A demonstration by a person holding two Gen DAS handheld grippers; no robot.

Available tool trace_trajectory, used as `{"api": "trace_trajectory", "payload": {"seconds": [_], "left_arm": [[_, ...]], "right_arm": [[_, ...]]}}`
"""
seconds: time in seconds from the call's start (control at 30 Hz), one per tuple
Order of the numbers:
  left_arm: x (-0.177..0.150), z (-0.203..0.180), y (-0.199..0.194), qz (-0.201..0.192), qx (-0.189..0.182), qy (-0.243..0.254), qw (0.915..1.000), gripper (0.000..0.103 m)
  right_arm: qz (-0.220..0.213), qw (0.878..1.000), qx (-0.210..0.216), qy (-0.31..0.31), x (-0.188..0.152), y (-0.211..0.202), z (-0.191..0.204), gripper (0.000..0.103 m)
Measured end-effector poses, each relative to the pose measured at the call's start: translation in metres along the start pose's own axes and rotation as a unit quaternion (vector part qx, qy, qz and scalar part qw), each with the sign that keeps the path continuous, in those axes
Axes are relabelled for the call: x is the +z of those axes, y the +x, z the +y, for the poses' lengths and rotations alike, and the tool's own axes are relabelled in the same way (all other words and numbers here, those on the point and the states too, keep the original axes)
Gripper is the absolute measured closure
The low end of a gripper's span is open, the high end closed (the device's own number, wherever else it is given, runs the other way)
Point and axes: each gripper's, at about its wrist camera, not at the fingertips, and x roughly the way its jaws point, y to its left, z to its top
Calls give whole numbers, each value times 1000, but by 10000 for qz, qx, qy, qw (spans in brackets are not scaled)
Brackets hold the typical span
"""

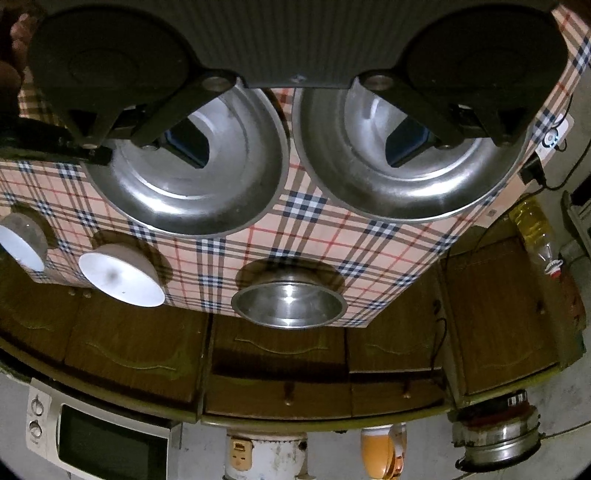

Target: Organize plates and bowls

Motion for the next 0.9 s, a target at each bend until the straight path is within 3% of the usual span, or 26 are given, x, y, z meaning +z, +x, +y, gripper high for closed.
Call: {"api": "trace_trajectory", "payload": {"seconds": [0.23, 0.6, 0.7, 0.8, 0.83, 0.9], "left_arm": [[3, -8, 13, 68, -94, 64, 9999, 0], [7, -64, 39, 116, -589, 567, 9966, 8], [6, -74, 59, 360, -635, 677, 9950, 19], [5, -77, 75, 735, -810, 592, 9922, 40], [4, -80, 77, 823, -880, 616, 9908, 52], [1, -87, 76, 814, -968, 773, 9890, 63]], "right_arm": [[-138, 9999, 38, 62, -3, -9, -17, 86], [-252, 9990, -327, 145, -13, -35, -68, 86], [-277, 9987, -418, 124, -16, -40, -73, 85], [-261, 9986, -432, 168, -19, -45, -77, 85], [-258, 9986, -435, 183, -21, -46, -78, 85], [-262, 9986, -431, 182, -25, -51, -78, 85]]}}
